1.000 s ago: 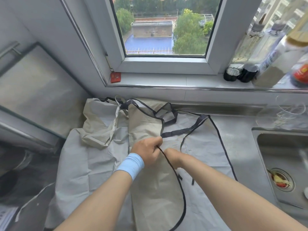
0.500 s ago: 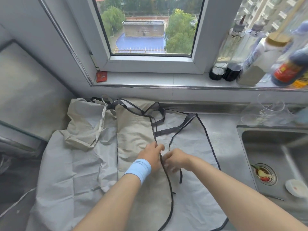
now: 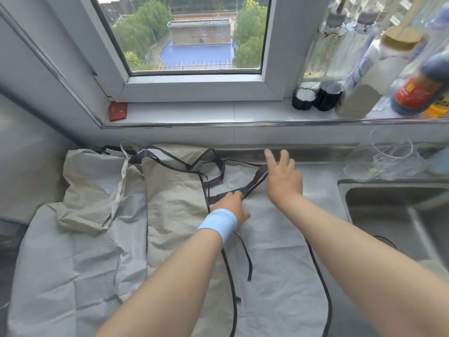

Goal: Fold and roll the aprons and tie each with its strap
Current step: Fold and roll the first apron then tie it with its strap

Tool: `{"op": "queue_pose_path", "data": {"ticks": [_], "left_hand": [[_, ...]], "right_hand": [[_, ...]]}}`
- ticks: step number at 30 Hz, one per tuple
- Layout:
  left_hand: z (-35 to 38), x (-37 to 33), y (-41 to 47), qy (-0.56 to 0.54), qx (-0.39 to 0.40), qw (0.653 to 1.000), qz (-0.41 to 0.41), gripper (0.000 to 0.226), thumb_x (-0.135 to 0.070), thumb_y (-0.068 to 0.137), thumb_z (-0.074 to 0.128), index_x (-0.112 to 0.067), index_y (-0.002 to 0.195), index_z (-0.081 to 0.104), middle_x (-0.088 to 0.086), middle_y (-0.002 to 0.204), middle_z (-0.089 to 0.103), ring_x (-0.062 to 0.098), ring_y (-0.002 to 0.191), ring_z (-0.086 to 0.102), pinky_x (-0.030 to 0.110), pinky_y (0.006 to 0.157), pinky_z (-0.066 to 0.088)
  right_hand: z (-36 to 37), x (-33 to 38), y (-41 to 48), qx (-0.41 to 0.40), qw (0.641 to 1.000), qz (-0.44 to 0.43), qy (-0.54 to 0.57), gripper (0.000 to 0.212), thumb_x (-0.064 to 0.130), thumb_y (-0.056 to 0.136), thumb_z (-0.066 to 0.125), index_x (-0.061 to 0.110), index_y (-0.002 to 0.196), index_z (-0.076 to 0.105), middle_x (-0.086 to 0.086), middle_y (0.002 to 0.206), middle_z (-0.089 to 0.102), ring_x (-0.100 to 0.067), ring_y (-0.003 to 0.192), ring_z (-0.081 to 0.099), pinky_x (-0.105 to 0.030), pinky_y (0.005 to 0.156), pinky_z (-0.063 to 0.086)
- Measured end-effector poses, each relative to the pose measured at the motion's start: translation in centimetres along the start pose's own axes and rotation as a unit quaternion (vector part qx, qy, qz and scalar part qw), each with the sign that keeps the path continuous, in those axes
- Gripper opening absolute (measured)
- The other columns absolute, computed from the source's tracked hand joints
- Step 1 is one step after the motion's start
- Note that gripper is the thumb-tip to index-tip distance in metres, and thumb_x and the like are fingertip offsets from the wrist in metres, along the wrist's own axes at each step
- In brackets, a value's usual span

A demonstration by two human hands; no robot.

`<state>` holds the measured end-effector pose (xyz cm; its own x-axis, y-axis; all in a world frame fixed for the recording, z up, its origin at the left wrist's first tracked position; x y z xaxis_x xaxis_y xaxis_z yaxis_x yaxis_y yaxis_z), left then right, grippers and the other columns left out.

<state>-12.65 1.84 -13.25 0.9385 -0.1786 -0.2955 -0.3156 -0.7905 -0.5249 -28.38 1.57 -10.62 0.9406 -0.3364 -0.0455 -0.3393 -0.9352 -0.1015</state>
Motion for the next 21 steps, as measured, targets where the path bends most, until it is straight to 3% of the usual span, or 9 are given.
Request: {"op": "queue_pose_path", "data": {"ticks": [2,5,9,11,13,16,21], "left_hand": [[1.0,-0.4,0.2,0.016,-0.003,1.000,-0.024,0.047,-0.021,0.084,0.064,-0.015,0.125,0.042,0.009,0.127,0.049,0.031,0.117,0.052,0.040,0.092,0.045],[1.6,-0.2,0.1,-0.006,-0.016,0.999,-0.030,0.032,-0.001,0.084,0.047,-0.012,0.115,0.047,0.013,0.115,0.058,0.033,0.103,0.058,0.037,0.083,0.047],[0.5,1.1,-0.2,-0.026,-0.070,0.996,-0.040,0.031,0.001,0.083,0.043,-0.014,0.103,0.062,0.009,0.115,0.056,0.030,0.102,0.058,0.032,0.087,0.046],[0.2,2.1,-0.8,-0.024,-0.056,0.996,-0.062,0.032,-0.001,0.083,0.047,-0.017,0.103,0.066,0.007,0.115,0.059,0.029,0.105,0.060,0.029,0.088,0.046],[0.7,2.9,-1.6,-0.013,0.013,0.999,-0.048,0.029,-0.007,0.083,0.053,-0.022,0.101,0.071,0.002,0.111,0.066,0.024,0.104,0.064,0.023,0.085,0.047],[1.7,2.7,-3.4,-0.033,0.067,0.997,-0.023,0.026,-0.014,0.083,0.058,-0.025,0.103,0.072,-0.005,0.107,0.069,0.016,0.100,0.064,0.019,0.085,0.049],[0.8,1.6,-6.4,-0.070,-0.018,0.997,-0.019,0.020,-0.018,0.087,0.056,-0.025,0.103,0.066,-0.003,0.114,0.061,0.018,0.102,0.060,0.027,0.092,0.047]], "right_hand": [[1.3,-1.6,0.1,0.080,0.988,0.103,0.082,0.094,0.014,0.078,0.065,0.022,0.151,0.006,-0.014,0.140,0.034,-0.032,0.122,0.042,-0.042,0.091,0.044],[3.7,-3.6,-0.8,0.189,0.943,0.184,0.203,0.064,0.018,0.079,0.059,0.014,0.136,0.031,-0.011,0.128,0.052,-0.032,0.121,0.048,-0.041,0.097,0.041],[4.9,-5.0,-2.5,0.237,0.924,0.162,0.251,0.037,0.022,0.066,0.056,0.017,0.102,0.050,-0.003,0.098,0.058,-0.031,0.096,0.056,-0.036,0.085,0.043],[5.0,-5.5,-3.5,0.249,0.922,0.153,0.253,0.028,0.024,0.060,0.054,0.017,0.087,0.053,-0.002,0.088,0.056,-0.030,0.089,0.055,-0.035,0.081,0.044],[5.1,-5.8,-4.5,0.254,0.926,0.146,0.240,0.025,0.024,0.064,0.055,0.017,0.088,0.058,-0.002,0.095,0.060,-0.030,0.094,0.058,-0.032,0.083,0.048],[4.9,-6.4,-6.5,0.256,0.919,0.140,0.264,0.019,0.020,0.070,0.054,0.017,0.089,0.057,-0.001,0.093,0.063,-0.023,0.086,0.061,-0.029,0.072,0.049],[3.8,-7.3,-9.6,0.286,0.911,0.146,0.260,0.012,0.015,0.074,0.052,0.015,0.087,0.052,0.001,0.087,0.058,-0.019,0.075,0.057,-0.026,0.058,0.040]]}}
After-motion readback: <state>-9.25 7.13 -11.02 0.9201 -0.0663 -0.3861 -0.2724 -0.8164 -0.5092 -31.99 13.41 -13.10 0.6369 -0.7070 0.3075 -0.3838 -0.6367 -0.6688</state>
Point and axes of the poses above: each hand's wrist, its own y-axis towards the middle knuckle, its own z-axis out of the palm, x = y × z, the point moved 3 cm from there along y, towards the middle knuckle
